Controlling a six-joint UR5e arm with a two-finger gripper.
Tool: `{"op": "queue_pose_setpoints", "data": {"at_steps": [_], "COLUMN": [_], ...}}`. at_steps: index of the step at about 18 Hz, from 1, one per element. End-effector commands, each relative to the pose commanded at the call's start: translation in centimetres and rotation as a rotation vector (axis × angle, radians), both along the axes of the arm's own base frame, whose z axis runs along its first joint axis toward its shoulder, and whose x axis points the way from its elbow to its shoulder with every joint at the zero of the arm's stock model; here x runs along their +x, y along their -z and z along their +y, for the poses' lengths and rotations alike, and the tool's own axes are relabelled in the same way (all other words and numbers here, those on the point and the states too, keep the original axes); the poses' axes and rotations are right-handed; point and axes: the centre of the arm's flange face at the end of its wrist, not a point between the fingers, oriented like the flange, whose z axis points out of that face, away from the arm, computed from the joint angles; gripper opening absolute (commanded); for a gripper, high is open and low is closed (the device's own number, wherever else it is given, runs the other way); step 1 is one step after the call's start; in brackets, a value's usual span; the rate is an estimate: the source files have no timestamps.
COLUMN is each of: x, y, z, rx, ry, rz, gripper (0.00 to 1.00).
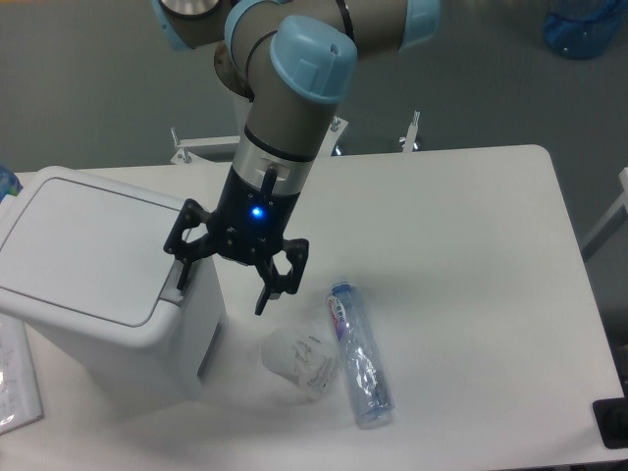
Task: Open the trash can
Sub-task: 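Press down on the grey lid tab with the gripper to flip the lid open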
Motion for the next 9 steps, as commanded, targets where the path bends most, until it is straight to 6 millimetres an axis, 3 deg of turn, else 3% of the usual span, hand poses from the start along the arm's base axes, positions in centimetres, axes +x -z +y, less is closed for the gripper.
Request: {"op": "queue_pose_setpoints", "data": {"at_steps": [9], "x": [-0.16], "y": [0.22], "z": [0.01], "rx": [-0.009], "ry": [-0.004], "rz": [0.007], "gripper": [1.00]}}
